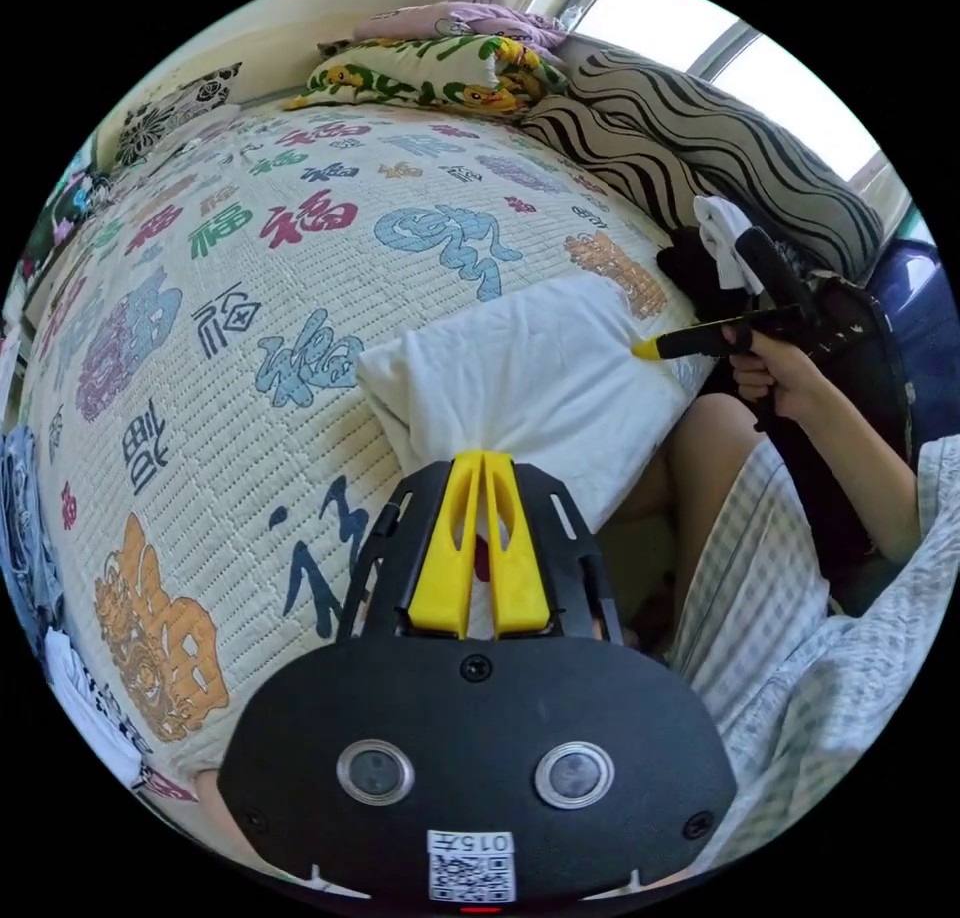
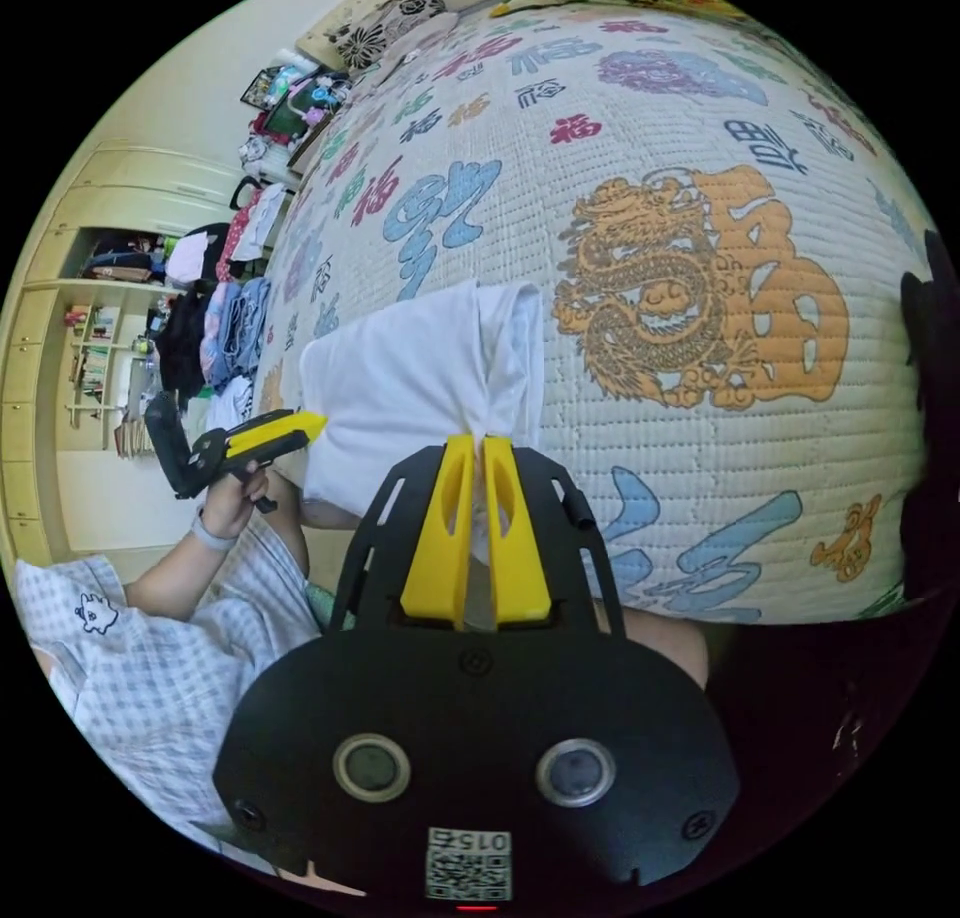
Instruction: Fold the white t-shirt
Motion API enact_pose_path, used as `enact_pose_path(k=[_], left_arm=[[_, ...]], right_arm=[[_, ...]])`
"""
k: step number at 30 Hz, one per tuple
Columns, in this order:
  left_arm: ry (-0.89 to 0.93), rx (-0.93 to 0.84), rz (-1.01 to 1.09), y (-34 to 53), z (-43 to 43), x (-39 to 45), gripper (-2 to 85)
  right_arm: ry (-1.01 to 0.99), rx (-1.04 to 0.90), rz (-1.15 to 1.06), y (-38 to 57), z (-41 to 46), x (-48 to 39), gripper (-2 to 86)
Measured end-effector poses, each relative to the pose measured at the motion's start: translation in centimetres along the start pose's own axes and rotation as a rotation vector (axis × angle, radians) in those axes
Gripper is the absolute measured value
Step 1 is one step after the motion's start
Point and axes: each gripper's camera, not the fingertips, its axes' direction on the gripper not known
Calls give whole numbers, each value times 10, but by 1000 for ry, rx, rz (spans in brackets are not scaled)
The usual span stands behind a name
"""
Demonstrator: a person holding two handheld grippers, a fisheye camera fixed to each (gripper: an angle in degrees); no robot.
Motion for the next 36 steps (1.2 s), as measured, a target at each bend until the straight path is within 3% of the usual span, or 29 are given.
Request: enact_pose_path(k=[4, 9, 16, 20, 23, 27, 31, 36], left_arm=[[-44, -13, 26, -9, -8, 11, -8], [126, 185, 12, -32, -43, 6, -4], [106, -6, -8, -79, 5, -24, -6], [130, 40, -79, -72, -19, -44, 7], [211, 132, -252, -41, -50, -80, 61], [348, 114, -439, -1, -43, -130, 103], [460, 76, -437, -1, -27, -139, 118], [457, 29, -389, -13, -27, -153, 115]], right_arm=[[-25, 32, -12, 14, -16, -6, 4], [7, 168, -117, 11, -49, -38, 23], [314, -22, -193, -11, -5, -52, 1], [161, 5, -153, -2, -30, -48, 10], [57, 23, -88, 11, -52, -30, 71], [-160, -4, -54, 18, -53, -9, 110], [-199, -6, -31, 19, -53, -10, 114], [-261, -63, -36, 15, -52, -25, 113]])
